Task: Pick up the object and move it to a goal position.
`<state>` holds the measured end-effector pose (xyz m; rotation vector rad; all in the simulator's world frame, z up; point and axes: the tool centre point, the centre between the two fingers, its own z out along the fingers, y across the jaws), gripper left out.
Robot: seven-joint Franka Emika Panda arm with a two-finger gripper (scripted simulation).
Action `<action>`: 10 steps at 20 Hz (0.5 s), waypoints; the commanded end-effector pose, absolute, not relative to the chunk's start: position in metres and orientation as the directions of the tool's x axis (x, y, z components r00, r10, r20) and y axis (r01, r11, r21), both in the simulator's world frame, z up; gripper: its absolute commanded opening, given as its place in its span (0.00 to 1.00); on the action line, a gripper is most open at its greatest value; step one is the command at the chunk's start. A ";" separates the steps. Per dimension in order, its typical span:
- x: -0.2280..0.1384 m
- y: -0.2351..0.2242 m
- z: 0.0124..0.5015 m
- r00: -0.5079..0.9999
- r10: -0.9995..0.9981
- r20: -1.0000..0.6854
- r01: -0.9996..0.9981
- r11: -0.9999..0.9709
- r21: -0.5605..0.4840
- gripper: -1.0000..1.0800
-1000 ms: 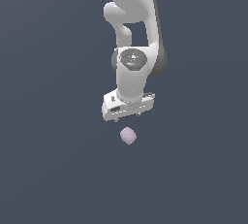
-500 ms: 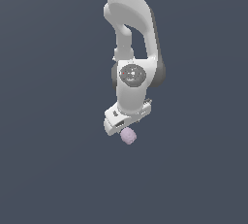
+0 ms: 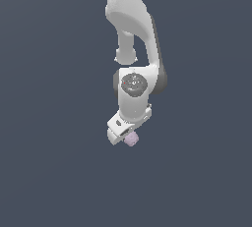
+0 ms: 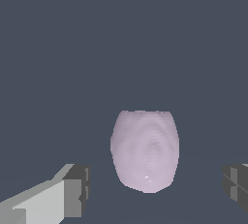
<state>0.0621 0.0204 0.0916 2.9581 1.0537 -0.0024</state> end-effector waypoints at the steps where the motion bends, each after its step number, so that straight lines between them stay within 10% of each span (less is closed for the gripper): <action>1: 0.064 0.021 0.090 0.765 0.643 0.000 0.643 -0.765 0.000 0.96; 10: 0.063 0.021 0.076 0.766 0.643 -0.001 0.643 -0.766 0.000 0.96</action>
